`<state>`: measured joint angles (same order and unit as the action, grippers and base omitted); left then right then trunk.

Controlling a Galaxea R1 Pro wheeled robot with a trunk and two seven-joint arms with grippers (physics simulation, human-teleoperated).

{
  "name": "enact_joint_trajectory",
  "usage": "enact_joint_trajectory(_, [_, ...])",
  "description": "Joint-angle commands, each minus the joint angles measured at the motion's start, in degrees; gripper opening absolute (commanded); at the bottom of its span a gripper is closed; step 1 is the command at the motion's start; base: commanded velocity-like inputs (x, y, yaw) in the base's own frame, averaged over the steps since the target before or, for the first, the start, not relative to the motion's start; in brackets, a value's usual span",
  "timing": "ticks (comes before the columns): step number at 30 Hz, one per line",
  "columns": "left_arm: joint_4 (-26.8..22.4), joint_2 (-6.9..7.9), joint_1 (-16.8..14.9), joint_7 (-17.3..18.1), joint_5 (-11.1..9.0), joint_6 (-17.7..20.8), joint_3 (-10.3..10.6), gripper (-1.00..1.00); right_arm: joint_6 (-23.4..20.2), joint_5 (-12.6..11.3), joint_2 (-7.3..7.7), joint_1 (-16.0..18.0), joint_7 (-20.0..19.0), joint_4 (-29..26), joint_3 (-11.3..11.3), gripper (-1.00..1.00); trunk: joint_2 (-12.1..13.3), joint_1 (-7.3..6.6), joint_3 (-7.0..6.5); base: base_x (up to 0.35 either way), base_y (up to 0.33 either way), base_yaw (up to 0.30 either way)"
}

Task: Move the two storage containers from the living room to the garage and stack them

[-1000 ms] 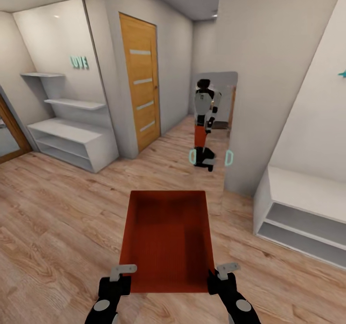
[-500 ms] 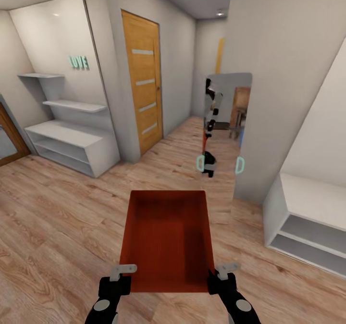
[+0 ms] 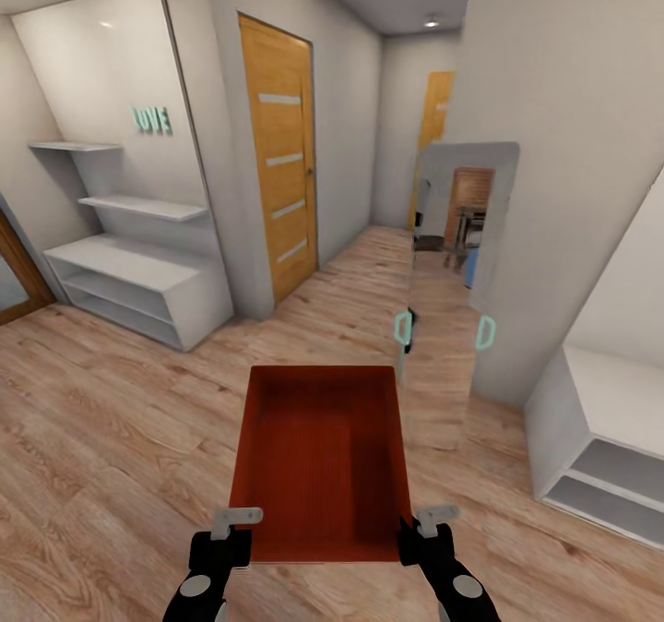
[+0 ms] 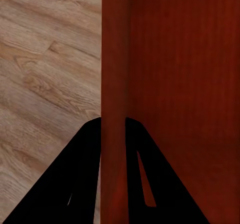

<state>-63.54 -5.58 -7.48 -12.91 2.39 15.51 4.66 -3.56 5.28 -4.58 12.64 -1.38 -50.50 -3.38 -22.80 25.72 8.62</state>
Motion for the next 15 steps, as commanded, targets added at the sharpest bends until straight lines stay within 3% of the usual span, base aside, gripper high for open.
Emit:
enact_joint_trajectory(1, [-0.1,0.04,-0.03,-0.54,0.6,0.49,-1.67,-1.0,-0.38,0.44,0.01,0.02,-0.29,-0.22,0.04,-1.0,-0.12,0.06,0.11,0.307,0.185,0.0])
enact_joint_trajectory(15, [-0.1,0.04,-0.04,-0.54,0.6,0.49,-1.67,-1.0,-0.37,0.44,0.01,0.04,-0.29,-0.22,0.04,-1.0,-0.12,0.06,0.11,0.307,0.185,0.0])
